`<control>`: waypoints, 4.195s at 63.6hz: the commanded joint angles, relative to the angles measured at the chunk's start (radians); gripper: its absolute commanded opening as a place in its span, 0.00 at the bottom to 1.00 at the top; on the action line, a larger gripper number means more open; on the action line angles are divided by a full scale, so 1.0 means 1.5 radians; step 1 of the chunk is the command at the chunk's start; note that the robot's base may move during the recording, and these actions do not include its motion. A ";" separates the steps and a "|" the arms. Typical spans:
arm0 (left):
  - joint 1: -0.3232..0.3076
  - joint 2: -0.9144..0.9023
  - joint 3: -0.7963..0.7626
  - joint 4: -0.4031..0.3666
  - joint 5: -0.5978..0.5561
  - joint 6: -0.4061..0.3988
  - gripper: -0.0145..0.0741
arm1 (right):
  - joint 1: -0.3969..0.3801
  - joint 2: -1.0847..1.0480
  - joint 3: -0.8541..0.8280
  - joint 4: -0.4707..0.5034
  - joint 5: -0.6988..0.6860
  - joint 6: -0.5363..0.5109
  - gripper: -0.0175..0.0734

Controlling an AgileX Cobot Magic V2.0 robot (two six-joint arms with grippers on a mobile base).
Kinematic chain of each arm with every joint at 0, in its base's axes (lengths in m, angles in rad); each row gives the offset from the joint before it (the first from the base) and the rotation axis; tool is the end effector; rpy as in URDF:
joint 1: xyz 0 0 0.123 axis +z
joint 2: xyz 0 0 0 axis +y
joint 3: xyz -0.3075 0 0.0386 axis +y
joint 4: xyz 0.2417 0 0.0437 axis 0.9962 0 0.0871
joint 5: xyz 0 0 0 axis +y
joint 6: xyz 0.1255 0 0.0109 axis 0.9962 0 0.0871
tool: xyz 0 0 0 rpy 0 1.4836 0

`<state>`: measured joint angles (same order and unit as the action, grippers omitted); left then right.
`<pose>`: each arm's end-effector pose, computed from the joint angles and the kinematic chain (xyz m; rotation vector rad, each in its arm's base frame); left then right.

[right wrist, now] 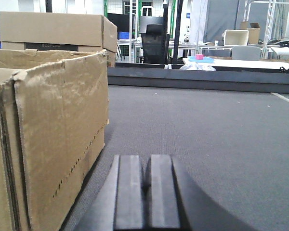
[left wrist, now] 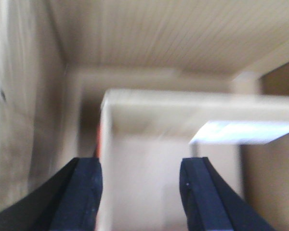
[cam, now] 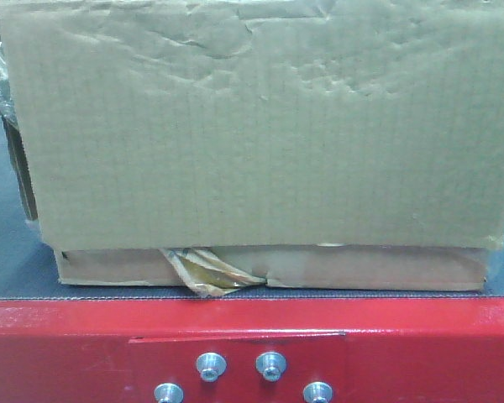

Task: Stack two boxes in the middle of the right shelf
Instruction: 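Close both grippers on opposite box walls to clamp the stack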

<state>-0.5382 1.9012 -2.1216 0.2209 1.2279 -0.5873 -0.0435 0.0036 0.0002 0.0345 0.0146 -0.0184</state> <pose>0.3893 -0.2022 0.3993 -0.0555 2.4658 -0.1996 0.0601 -0.0026 0.2141 0.0443 1.5014 -0.0217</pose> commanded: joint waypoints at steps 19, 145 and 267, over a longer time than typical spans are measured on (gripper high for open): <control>0.055 -0.072 -0.075 0.013 -0.005 0.074 0.49 | -0.003 -0.002 0.000 0.003 -0.014 -0.005 0.01; 0.110 -0.069 0.203 -0.061 -0.005 0.120 0.49 | -0.003 0.539 -0.631 -0.003 0.653 0.112 0.04; 0.110 -0.068 0.226 -0.036 -0.005 0.117 0.48 | 0.221 1.146 -1.129 -0.133 0.804 0.268 0.44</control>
<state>-0.3785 1.7978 -1.7869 0.1660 1.2254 -0.4023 0.2933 1.7259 -1.7028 -0.1491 1.2284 0.3831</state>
